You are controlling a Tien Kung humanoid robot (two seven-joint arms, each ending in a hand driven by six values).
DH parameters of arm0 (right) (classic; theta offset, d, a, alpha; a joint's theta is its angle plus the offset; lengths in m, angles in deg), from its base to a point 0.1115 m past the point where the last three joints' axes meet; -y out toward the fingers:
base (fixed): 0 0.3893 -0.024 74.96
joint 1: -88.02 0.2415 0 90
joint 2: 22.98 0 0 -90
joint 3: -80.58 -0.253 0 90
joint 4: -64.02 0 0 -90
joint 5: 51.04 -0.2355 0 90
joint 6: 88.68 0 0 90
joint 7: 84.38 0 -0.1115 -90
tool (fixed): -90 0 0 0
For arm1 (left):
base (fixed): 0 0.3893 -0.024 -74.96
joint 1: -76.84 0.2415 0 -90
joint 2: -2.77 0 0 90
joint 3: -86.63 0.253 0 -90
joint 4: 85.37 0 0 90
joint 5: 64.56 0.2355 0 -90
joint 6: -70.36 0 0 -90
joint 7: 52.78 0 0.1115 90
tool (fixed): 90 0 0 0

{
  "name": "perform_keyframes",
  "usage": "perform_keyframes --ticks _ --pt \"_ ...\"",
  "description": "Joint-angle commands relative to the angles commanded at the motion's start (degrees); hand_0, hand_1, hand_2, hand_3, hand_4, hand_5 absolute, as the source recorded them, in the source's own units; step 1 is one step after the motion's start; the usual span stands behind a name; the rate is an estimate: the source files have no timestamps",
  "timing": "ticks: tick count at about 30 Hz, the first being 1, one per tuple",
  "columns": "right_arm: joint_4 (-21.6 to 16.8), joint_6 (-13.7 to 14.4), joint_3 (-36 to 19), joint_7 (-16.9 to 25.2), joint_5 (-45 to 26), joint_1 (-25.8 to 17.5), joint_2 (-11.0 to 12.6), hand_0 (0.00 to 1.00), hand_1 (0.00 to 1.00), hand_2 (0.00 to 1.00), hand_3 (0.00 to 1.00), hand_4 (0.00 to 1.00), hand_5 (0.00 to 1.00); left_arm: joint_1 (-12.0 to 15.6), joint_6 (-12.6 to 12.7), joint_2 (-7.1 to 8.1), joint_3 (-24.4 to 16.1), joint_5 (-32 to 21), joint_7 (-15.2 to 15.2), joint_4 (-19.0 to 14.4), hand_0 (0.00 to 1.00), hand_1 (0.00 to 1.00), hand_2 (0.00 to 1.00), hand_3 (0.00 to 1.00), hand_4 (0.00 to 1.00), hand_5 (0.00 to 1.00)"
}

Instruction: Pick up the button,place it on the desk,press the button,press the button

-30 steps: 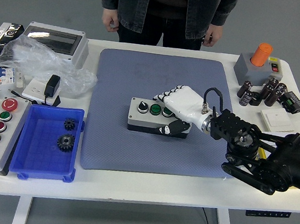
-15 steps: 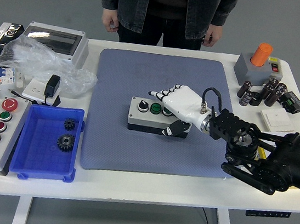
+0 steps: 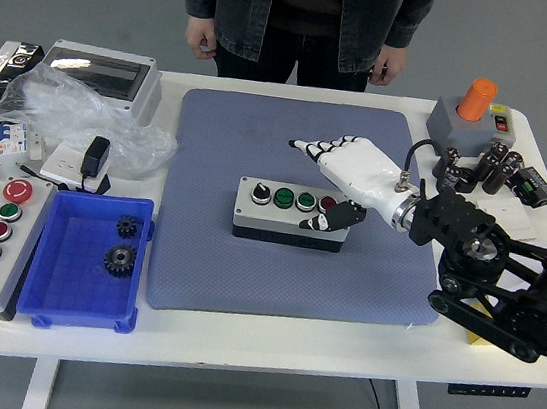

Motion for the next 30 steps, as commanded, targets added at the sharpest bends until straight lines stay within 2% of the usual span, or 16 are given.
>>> perform_keyframes --ticks 1,2,7,8,10,13,14,19,20,25,26,30 --pt "-1.6 0.19 -1.57 -0.51 -0.9 -1.21 1.0 0.779 0.771 0.911 0.998 0.998 0.449 0.09 -0.01 -0.05 0.0 -0.04 0.0 0.01 0.681 0.703 0.626 0.62 0.515 0.428" --pt "-3.19 0.42 -3.16 -1.14 -1.25 -2.45 1.9 0.778 0.776 0.918 0.998 0.998 0.501 0.17 -0.01 -0.11 0.0 -0.1 0.0 0.01 0.682 0.702 0.626 0.62 0.512 0.428" --pt "-11.31 -0.15 -10.87 -6.74 3.45 -9.08 5.51 0.778 0.776 0.918 0.998 0.998 0.501 0.53 -0.07 -0.31 0.0 -0.16 0.06 0.08 0.682 0.702 0.626 0.62 0.512 0.428" --pt "-12.85 -0.48 -12.23 -7.9 4.71 -10.31 6.06 0.778 0.773 0.861 0.998 0.998 0.727 0.53 -0.06 -0.28 0.0 -0.2 0.03 0.08 0.682 0.702 0.625 0.619 0.506 0.428" --pt "-15.65 -1.42 -14.47 -10.13 7.24 -12.3 6.96 0.778 0.773 0.861 0.998 0.998 0.727 0.5 -0.04 -0.22 0.0 -0.25 -0.06 0.07 0.682 0.702 0.625 0.619 0.506 0.428" --pt "-19.2 -3.6 -14.47 -12.73 10.58 -13.09 7.65 0.778 0.773 0.861 0.998 0.998 0.727 0.39 -0.02 -0.1 0.0 -0.3 -0.12 0.06 0.682 0.702 0.625 0.619 0.506 0.428" --pt "-19.94 -4.4 -13.86 -13.4 11.31 -13.03 7.71 0.714 0.679 0.649 0.955 0.718 0.433 0.35 -0.02 -0.06 0.0 -0.31 -0.13 0.05 0.682 0.703 0.626 0.618 0.505 0.43" --pt "-21.28 -8.35 -9.96 -15.99 12.11 -12.03 7.37 0.714 0.679 0.649 0.955 0.718 0.433 0.22 -0.02 -0.01 0.0 -0.32 -0.16 0.01 0.682 0.703 0.626 0.618 0.505 0.43" --pt "-21.21 -8.95 -9.28 -16.36 12.04 -11.79 7.22 0.585 0.561 0.366 0.903 0.423 0.123 0.21 -0.02 0.0 0.0 -0.33 -0.16 0.0 0.681 0.703 0.626 0.618 0.504 0.431" --pt "-19.91 -10.7 -6.79 -17.29 11.62 -10.83 6.41 0.585 0.561 0.366 0.903 0.423 0.123 0.22 -0.03 0.03 0.0 -0.33 -0.11 0.01 0.681 0.703 0.626 0.618 0.504 0.431" --pt "-19.54 -10.85 -6.53 -17.36 11.56 -10.73 6.26 0.517 0.426 0.272 0.893 0.412 0.008 0.23 -0.03 0.04 0.0 -0.34 -0.11 0.01 0.681 0.703 0.627 0.619 0.504 0.43" --pt "-17.62 -11.36 -5.81 -17.59 11.69 -10.37 5.59 0.517 0.426 0.272 0.893 0.412 0.008 0.25 -0.05 0.0 0.0 -0.36 -0.09 0.01 0.681 0.703 0.627 0.619 0.504 0.43"
